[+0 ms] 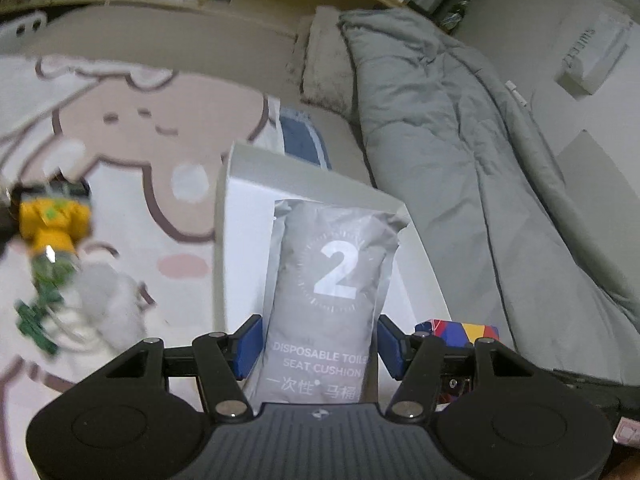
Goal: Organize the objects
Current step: 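Lower both held items into the white tray and open both grippers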
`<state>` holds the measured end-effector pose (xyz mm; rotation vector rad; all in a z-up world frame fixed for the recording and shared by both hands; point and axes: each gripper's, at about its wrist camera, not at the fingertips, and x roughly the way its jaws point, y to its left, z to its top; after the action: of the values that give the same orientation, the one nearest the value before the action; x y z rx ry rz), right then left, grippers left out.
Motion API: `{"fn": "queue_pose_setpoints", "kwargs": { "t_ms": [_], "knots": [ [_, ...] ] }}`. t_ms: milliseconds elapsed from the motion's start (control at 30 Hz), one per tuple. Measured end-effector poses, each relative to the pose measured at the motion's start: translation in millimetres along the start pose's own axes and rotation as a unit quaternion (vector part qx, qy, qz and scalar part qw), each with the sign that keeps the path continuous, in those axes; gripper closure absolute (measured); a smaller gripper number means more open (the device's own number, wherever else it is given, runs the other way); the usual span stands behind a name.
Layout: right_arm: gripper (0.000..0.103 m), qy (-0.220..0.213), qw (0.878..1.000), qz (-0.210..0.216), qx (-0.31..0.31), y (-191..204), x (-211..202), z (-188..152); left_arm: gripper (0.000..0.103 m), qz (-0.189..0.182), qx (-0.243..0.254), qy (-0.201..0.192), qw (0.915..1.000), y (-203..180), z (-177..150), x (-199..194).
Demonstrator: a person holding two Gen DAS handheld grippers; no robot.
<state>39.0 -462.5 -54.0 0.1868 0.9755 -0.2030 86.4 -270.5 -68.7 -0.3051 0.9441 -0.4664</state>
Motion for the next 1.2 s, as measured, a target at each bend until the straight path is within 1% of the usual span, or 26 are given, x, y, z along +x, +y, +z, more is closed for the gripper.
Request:
{"fn": "queue_pose_setpoints", "kwargs": {
  "t_ms": [100, 167, 267, 333, 367, 400, 567, 700, 767, 833, 933, 1200],
  "knots": [
    [0.014, 0.01, 1.0, -0.001, 0.006, -8.4, 8.1, -3.7, 0.042, -0.001, -0.02, 0.009, 0.9998, 2.7, -5.2, 14.3],
    [0.014, 0.015, 1.0, 0.001, 0.01, -13.4, 12.5, -6.5, 0.041, 0.01, -0.018, 0.014, 0.9997, 3.1, -7.0, 21.0],
    [0.014, 0.022, 1.0, 0.002, 0.012, -17.5, 20.1, -9.9, 0.034, 0.024, -0.018, 0.019, 0.9994, 3.5, -9.8, 26.5],
    [0.014, 0.027, 1.0, 0.002, 0.014, -19.3, 24.5, -12.0, 0.026, 0.034, -0.007, 0.022, 0.9992, 1.8, -9.9, 28.0],
    [0.014, 0.028, 0.999, 0.003, 0.015, -19.7, 26.7, -12.8, 0.02, 0.033, -0.002, 0.022, 0.9992, 1.3, -9.3, 27.7],
    [0.014, 0.029, 0.999, 0.006, 0.015, -20.0, 28.6, -13.7, 0.017, 0.026, 0.002, 0.022, 0.9994, 1.2, -9.2, 26.9],
    [0.014, 0.039, 0.999, 0.009, 0.029, -25.8, 39.0, -20.1, 0.017, 0.018, 0.034, 0.033, 0.9987, -1.1, -10.4, 21.9],
    [0.014, 0.033, 0.999, -0.002, 0.039, -29.0, 40.4, -22.6, 0.017, 0.019, 0.063, 0.038, 0.9971, -5.0, -12.8, 16.1],
    [0.013, 0.039, 0.998, -0.011, 0.04, -29.2, 43.2, -21.8, 0.017, 0.026, 0.08, 0.034, 0.9959, -8.5, -13.3, 13.4],
    [0.005, 0.037, 0.998, -0.02, 0.043, -30.4, 43.0, -22.5, 0.017, 0.032, 0.101, 0.031, 0.9939, -12.9, -13.2, 11.0],
    [0.005, 0.03, 0.998, -0.023, 0.05, -33.5, 35.5, -22.7, 0.017, 0.045, 0.123, 0.03, 0.9909, -17.9, -12.2, 6.8],
    [0.005, 0.013, 0.998, -0.023, 0.05, -36.1, 8.7, -24.4, 0.017, 0.075, 0.141, 0.051, 0.9859, -12.4, -11.5, -3.3]
  ]
}}
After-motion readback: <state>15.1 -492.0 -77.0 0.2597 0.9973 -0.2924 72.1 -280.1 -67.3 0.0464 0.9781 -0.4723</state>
